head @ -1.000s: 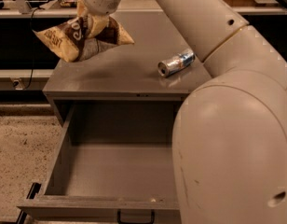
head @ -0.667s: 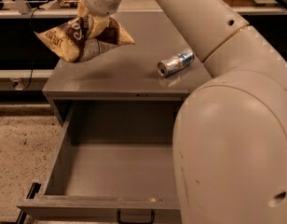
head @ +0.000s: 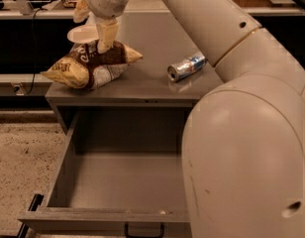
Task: Pick brown chip bag from top drawer and place on counter
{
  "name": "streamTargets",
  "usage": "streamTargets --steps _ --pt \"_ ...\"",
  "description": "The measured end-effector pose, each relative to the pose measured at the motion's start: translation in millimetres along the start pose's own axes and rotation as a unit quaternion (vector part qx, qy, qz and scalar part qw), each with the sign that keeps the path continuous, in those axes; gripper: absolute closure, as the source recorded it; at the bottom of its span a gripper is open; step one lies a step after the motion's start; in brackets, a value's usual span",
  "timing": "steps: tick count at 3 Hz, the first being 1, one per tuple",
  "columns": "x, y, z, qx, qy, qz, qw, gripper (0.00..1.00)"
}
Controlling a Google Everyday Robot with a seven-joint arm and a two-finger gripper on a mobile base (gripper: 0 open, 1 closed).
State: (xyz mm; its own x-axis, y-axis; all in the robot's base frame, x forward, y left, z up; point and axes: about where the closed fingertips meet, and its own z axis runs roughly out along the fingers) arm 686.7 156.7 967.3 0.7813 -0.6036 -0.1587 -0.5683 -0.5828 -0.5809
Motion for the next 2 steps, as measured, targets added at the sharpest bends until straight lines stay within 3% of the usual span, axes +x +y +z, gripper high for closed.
streamTargets --steps 1,2 --pt "-0.4 0.1 2.2 -0.001 -0.001 0.0 1.0 0.0" --pt "-0.4 0.1 2.2 -0.001 -0.001 0.0 1.0 0.0"
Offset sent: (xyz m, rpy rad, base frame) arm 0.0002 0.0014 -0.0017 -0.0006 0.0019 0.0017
